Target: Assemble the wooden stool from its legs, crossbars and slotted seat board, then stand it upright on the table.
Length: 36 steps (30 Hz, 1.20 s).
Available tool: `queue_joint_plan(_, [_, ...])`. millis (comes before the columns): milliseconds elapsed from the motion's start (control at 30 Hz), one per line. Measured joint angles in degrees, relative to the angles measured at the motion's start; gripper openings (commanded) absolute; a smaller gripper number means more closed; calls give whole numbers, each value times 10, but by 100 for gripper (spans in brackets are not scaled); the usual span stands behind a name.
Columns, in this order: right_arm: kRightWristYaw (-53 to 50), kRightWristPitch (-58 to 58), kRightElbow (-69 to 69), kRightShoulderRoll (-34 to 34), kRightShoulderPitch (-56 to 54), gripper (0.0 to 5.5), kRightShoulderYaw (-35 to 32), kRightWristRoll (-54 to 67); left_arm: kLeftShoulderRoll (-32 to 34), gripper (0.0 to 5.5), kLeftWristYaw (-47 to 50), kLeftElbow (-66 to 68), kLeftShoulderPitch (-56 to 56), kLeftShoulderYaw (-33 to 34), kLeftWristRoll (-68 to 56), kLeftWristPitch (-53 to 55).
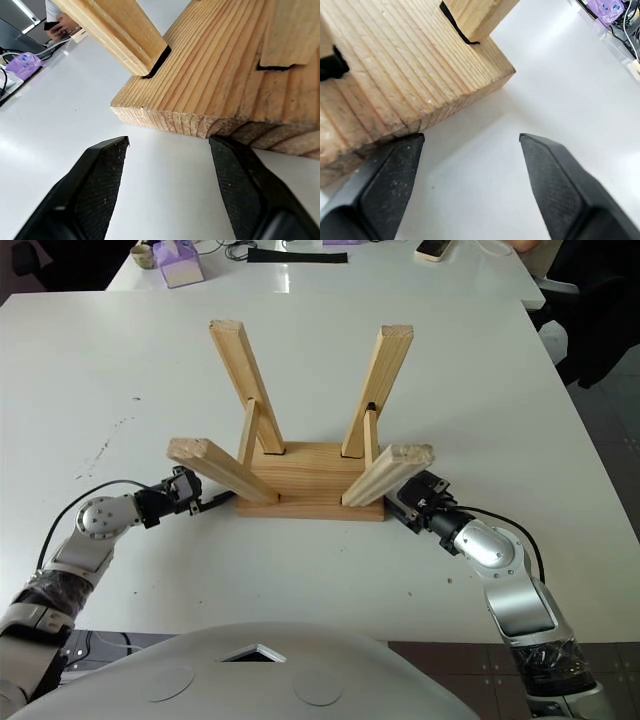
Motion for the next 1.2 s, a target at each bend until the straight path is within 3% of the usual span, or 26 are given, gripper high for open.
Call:
queue_joint_plan(367, [12, -2, -35, -9, 41, 353, -11, -1, 33, 301, -22, -150, 108, 22, -10, 84])
queue_joint_plan(633, [30, 32, -62, -17, 54, 353, -17, 10, 31, 301, -29, -184, 124, 30, -22, 140])
queue_joint_plan(1033, [105, 177, -264, -64, 127, 353, -163, 162, 142, 301, -91, -443, 256, 179, -208, 347])
queue_joint_plan(1200, [106, 194, -301, -70, 128, 353, -191, 179, 158, 301, -97, -470, 246, 223, -264, 422])
